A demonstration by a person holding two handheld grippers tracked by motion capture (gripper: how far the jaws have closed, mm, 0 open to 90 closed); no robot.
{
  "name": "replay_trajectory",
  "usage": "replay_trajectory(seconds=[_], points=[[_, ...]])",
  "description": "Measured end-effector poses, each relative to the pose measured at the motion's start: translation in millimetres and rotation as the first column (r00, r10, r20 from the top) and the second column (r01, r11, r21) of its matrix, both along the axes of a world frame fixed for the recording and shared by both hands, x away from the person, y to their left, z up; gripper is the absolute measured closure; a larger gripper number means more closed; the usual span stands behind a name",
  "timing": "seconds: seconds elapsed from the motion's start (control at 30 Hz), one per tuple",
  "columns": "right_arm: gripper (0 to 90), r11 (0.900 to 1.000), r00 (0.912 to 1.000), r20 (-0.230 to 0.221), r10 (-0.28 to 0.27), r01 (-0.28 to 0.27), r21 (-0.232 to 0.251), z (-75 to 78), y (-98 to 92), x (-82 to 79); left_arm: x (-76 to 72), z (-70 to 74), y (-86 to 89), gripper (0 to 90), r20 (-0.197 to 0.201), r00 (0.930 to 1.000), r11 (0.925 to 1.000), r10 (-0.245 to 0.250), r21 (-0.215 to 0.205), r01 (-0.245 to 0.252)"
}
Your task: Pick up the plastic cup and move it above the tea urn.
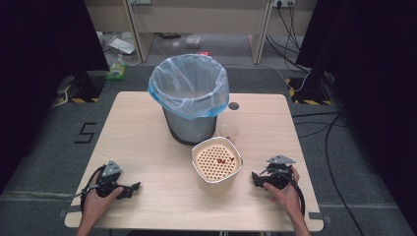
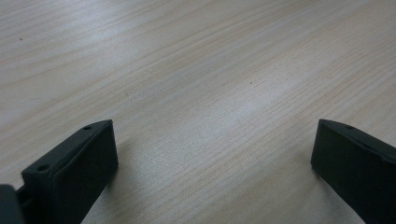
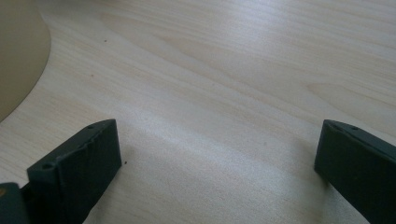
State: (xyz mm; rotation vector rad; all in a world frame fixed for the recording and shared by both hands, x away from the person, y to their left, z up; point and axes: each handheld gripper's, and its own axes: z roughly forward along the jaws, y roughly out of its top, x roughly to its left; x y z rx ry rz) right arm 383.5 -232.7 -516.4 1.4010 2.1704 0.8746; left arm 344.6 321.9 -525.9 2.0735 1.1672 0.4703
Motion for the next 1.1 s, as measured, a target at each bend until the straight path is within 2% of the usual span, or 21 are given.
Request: replay_trajectory(seconds=[0.03,0.13,0.17,0.2,0.27,0.43,0.5,0.53,0.73,0.9,1.0,1.07,1.1], points=[[2.0,1.0,1.0,0.0,0.0,0.0,0.0,0.0,0.0,0.0,0.0,0.0,0.0,0.0,0.0,1.0,1.0,0.0,0.0,0.0],[21.2,1.0,0.9997,0.019,0.018,-0.018,0.008,3.9,-1.2,-2.0,0.0,-0.1,0.0,0.0,0.0,1.0,1.0,0.0,-0.001,0.0],[21.2,1.0,0.9997,0.019,0.018,-0.018,0.008,3.9,-1.2,-2.0,0.0,-0.1,0.0,0.0,0.0,1.0,1.0,0.0,-0.001,0.0],[14.5,1.0,0.9998,0.021,0.007,-0.008,0.025,5.9,-1.8,-2.5,0.0,0.0,0.0,0.0,0.0,1.0,1.0,0.0,-0.001,0.0],[15.2,1.0,0.9997,0.024,0.009,-0.009,0.025,7.7,-2.7,-2.4,0.0,0.0,0.0,0.0,0.0,1.0,1.0,0.001,0.0,-0.001],[18.0,0.998,0.996,0.088,-0.017,0.012,0.063,32.7,-2.3,3.3,0.0,0.0,-0.1,0.0,0.0,1.0,1.0,0.001,-0.001,-0.001],[18.2,0.997,0.9956,0.089,-0.029,0.022,0.076,37.6,-0.8,5.2,0.0,-0.1,0.0,0.0,0.001,1.0,1.0,0.0,0.0,0.0],[19.7,0.997,0.9941,0.104,-0.028,0.021,0.074,48.1,1.9,11.8,0.0,-0.1,0.0,0.0,0.001,1.0,1.0,0.0,0.0,0.0],[21.2,0.995,0.9936,0.111,-0.017,0.006,0.1,70.5,11.3,31.1,0.0,-0.1,0.0,0.0,0.001,1.0,1.0,0.0,0.0,0.0],[22.6,0.993,0.9934,0.113,-0.015,0.002,0.115,82.5,18.2,43.4,0.1,-0.1,0.0,0.0,0.001,1.0,1.0,0.001,-0.001,-0.001],[24.4,0.991,0.9934,0.114,-0.012,-0.004,0.136,90.6,24.0,56.5,0.1,-0.1,0.0,0.0,0.001,1.0,1.0,0.001,-0.001,-0.001],[25.0,0.991,0.9936,0.113,-0.006,-0.009,0.133,92.6,26.1,60.0,0.1,-0.1,0.0,0.0,0.001,1.0,1.0,0.001,-0.001,-0.001],[25.7,0.992,0.9942,0.107,0.007,-0.021,0.128,97.4,32.4,67.9,0.1,-0.1,0.0,0.0,0.001,1.0,1.0,0.001,-0.001,-0.001]])
